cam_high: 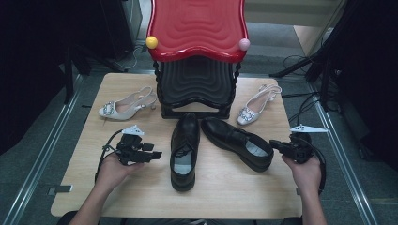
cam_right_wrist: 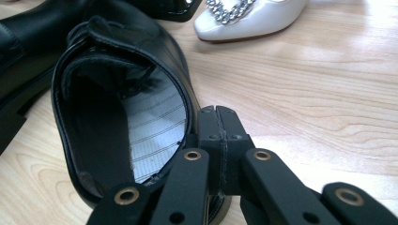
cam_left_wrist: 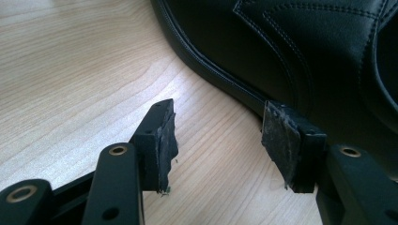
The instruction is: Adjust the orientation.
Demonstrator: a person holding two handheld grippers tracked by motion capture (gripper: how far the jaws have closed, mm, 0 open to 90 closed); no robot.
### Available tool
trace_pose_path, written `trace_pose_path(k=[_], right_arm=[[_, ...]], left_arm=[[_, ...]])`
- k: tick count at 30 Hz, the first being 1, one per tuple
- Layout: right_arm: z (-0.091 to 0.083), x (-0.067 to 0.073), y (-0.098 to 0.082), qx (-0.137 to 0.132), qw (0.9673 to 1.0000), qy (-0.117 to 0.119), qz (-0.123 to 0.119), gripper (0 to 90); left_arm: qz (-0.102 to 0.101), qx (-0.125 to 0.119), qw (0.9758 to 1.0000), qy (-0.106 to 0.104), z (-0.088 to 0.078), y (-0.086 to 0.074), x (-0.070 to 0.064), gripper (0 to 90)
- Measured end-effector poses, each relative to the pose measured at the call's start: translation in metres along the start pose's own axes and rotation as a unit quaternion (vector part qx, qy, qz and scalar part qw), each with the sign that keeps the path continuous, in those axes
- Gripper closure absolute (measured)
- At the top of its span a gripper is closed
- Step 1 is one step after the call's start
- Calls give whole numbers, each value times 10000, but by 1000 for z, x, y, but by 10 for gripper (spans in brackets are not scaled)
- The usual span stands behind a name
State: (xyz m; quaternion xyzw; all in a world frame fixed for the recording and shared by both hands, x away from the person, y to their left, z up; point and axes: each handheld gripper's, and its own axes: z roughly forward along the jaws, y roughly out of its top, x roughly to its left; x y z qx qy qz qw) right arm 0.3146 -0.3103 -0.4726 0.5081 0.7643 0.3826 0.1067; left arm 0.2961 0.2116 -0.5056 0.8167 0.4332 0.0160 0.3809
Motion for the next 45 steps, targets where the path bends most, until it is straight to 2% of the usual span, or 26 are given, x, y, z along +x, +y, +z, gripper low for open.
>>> trace_pose_path(k=[3,4,10,22,28,30,34,37,45], right_arm=[[-1,4,-2,55,10000,58,-55,900],[-1,6,-2,78,9999,85,-53,900],[0,15,-6,214,9993,262,-163,900],[0,36,-13,321,9978,456,-360,900],[1,51,-16,451,9946,719,-602,900],[2,54,-16,415,9946,622,-720,900],[6,49,-14,361,9958,585,-599,900],[19,41,-10,392,9964,615,-442,900],[41,36,1,492,9963,647,-294,900]], left_arm=[[-7,27,10000,-5,2,1,-1,450],[45,78,10000,4,2,2,0,450],[64,85,9999,-7,4,5,0,451],[137,62,9999,-58,13,14,-3,452],[48,29,10000,-68,14,15,0,452],[58,28,10000,-64,14,15,0,452],[58,33,10000,-30,14,15,0,452],[43,49,10000,4,13,14,-1,452],[-24,24,10000,76,8,7,-1,452]])
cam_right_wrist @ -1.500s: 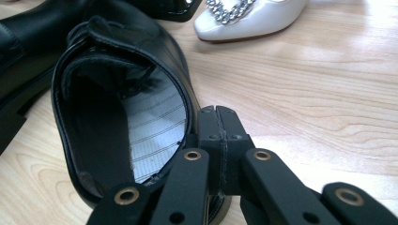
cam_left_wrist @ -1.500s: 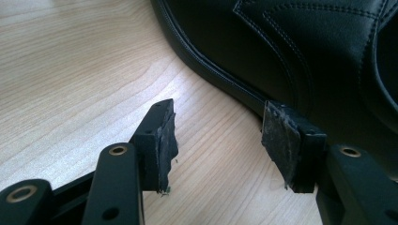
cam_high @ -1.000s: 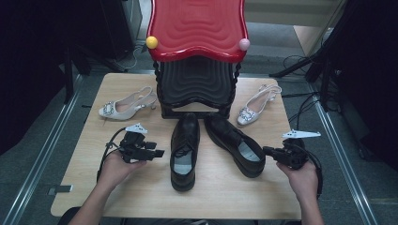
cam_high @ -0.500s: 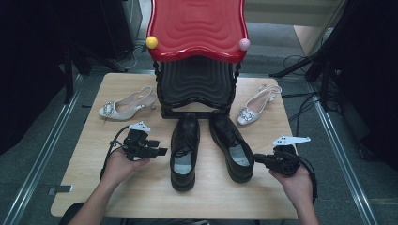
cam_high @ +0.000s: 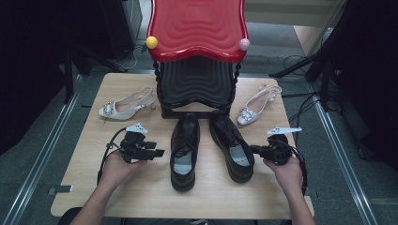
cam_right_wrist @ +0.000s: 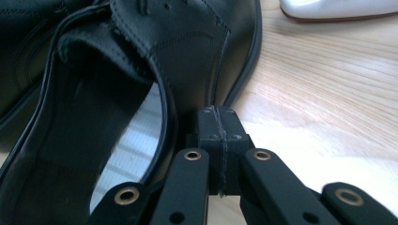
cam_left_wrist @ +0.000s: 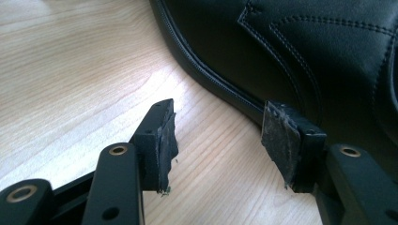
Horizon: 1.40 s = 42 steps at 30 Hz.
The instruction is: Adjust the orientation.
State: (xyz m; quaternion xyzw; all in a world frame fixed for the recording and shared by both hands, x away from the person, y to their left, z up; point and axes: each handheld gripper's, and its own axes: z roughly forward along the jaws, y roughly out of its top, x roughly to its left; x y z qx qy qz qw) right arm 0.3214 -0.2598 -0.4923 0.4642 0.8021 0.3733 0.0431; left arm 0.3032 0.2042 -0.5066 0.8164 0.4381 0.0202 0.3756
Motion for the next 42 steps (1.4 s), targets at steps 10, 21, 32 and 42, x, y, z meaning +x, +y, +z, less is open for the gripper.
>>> trace_pose_path(k=[10,21,32,42], right_arm=[[14,-2,12,142,9998,-101,-97,900],[25,10,21,211,9992,8,-341,900],[37,10,31,76,9998,-64,-184,900],[50,28,36,153,9990,133,-392,900]], left_arm=[[-234,-113,9996,56,4,-5,-2,544],[-162,-8,9998,-69,26,5,-21,854],[-219,-21,9997,-72,29,4,-21,852],[-214,-31,9997,-84,29,4,-22,871]])
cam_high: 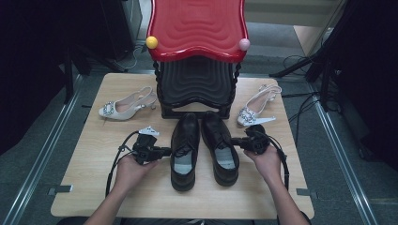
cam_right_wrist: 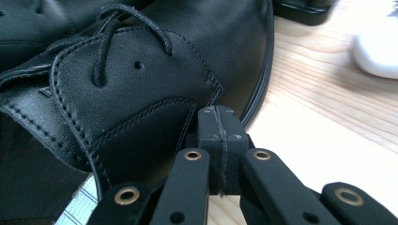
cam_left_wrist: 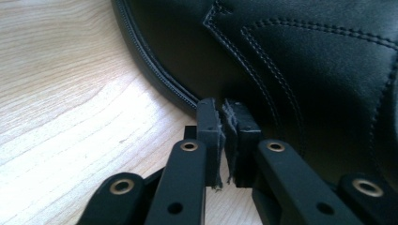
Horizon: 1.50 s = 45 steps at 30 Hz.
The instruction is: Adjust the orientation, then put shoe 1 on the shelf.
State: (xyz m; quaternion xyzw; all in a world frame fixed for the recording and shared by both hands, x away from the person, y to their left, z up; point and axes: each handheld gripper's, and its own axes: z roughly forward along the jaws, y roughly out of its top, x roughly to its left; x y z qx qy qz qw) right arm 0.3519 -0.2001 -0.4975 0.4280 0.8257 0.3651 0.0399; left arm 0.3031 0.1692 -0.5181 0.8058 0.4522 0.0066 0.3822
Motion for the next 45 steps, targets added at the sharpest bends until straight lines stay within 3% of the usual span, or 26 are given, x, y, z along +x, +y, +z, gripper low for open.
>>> trace_pose_path(k=[5,12,14,17,22,24,26,28,30,33,41,45], right_arm=[[2,7,3,6,9998,-91,-155,900],[4,7,3,-17,10000,-5,-56,900],[5,7,3,-44,10000,32,-20,900],[7,8,3,-49,10000,38,-20,900],[8,8,4,-103,9999,34,-2,900],[7,5,5,-156,9998,-58,54,900],[4,1,5,-184,9997,2,137,880],[-1,-1,4,-248,9994,84,205,853],[-7,1,5,-362,9991,125,176,830],[-15,7,6,-488,9986,168,103,790],[-31,19,9,-484,9986,210,76,747],[-35,25,9,-494,9985,213,18,742]], left_arm=[[-127,12,9997,-194,3,-2,-5,900],[106,170,9988,-454,9,-4,-21,900],[147,187,9988,-435,9,-5,-25,900],[52,196,9980,-602,8,-6,-27,900],[57,145,9976,-673,9,-9,-32,900],[266,233,9971,-669,10,-9,-37,900],[307,253,9972,-638,9,-9,-37,896],[241,92,9965,-797,0,-9,-34,860],[281,5,9969,-731,-7,-9,-34,825],[271,77,9972,-689,-13,-9,-30,751],[188,196,9978,-598,-19,-9,-19,598],[193,226,9983,-508,-22,-8,-16,570]])
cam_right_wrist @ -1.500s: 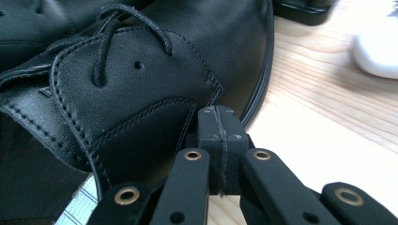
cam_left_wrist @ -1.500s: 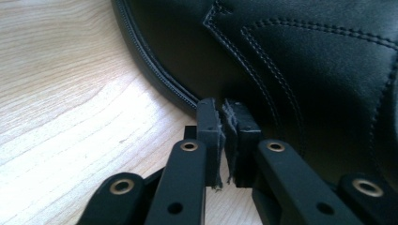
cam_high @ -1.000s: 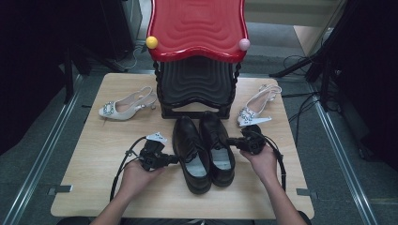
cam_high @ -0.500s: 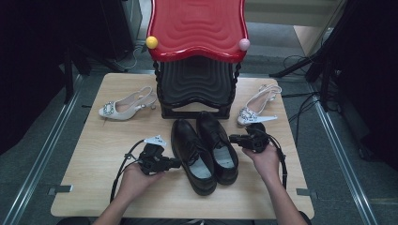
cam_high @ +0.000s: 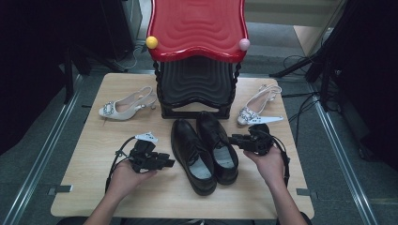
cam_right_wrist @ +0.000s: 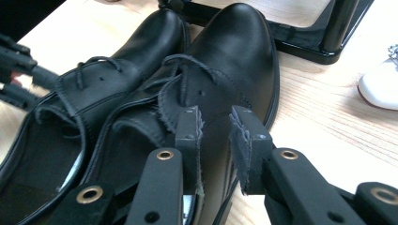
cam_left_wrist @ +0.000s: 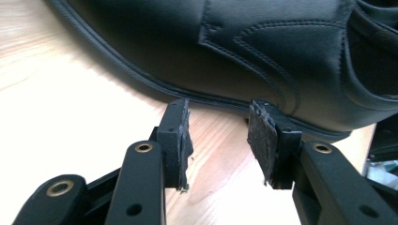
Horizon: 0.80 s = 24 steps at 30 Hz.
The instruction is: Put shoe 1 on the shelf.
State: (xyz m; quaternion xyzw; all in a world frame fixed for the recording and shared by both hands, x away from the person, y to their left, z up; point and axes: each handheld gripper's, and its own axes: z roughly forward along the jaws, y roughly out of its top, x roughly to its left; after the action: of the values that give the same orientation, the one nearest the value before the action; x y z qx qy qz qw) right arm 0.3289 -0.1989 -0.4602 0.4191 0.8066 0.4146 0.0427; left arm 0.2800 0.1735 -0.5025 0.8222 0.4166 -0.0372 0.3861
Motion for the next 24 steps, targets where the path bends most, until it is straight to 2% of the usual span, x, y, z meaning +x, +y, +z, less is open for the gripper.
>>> trace_pose_path(k=[1,7,12,15,20,24], right_arm=[[-3,4,0,4,10000,69,-23,719],[-6,15,2,119,9997,193,-97,722],[-1,30,4,316,9986,373,-219,723],[2,38,4,390,9981,383,-279,714],[5,49,3,512,9974,453,-209,698],[10,59,1,664,9963,502,-200,665]], left_arm=[[5,8,10000,42,-2,0,2,564],[-16,22,9999,119,-5,-1,5,535],[14,7,9998,184,-5,-1,7,503],[36,-1,9997,223,-5,0,7,486],[10,-18,9997,236,-5,2,9,480],[68,-44,9997,247,-5,5,10,476]])
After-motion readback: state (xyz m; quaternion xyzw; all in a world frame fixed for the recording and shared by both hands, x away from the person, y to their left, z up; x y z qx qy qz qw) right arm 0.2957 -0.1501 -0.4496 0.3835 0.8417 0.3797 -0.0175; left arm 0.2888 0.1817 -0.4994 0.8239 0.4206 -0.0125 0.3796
